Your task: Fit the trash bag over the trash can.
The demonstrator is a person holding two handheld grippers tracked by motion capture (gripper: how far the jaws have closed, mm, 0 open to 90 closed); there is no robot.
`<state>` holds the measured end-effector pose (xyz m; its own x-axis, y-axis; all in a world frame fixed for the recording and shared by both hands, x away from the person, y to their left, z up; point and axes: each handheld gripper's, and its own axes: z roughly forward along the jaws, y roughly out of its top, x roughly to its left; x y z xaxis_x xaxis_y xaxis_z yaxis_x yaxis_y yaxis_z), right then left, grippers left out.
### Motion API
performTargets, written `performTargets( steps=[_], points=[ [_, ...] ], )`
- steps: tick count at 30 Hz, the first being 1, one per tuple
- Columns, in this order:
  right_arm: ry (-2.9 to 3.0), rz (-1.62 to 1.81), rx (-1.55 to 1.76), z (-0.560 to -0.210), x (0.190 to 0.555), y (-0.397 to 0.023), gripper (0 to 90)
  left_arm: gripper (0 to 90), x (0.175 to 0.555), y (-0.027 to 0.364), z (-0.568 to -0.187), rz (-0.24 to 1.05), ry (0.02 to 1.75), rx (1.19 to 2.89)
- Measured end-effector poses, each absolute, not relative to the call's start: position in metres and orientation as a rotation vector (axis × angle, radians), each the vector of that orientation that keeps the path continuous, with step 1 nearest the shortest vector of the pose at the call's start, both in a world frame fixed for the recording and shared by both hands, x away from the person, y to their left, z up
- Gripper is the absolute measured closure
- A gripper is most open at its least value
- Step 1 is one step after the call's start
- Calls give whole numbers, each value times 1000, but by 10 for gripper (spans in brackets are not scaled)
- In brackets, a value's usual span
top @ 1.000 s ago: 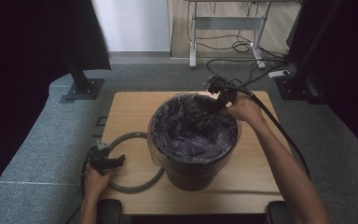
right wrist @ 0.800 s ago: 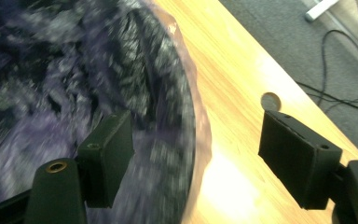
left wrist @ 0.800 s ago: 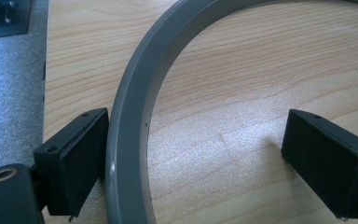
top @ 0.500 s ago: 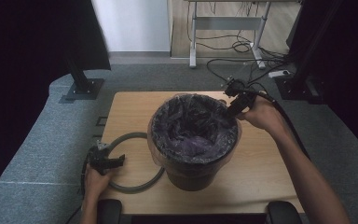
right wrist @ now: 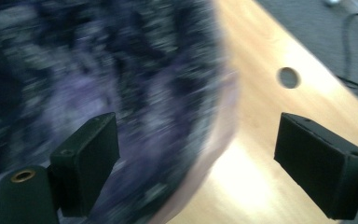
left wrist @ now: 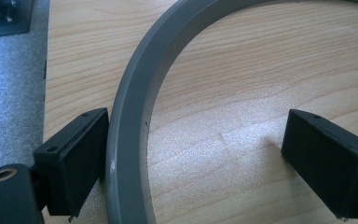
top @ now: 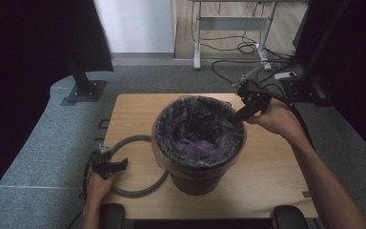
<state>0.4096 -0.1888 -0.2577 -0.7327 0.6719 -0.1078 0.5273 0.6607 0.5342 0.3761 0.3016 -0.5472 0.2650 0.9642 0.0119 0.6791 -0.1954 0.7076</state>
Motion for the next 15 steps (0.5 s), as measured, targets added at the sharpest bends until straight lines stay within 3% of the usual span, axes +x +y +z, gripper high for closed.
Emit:
performTargets(
  steps=[3,9,15],
  points=[
    [2633,662,923,-260,390,-185,44,83,376,302,-547,628,1481,1952],
    [2663,446,917,-293,380,-178,28,82,376,301,-547,629,1486,1949],
    [2663,556,959,-299,390,-185,7,82,376,301,-547,630,1485,1948]
  ],
)
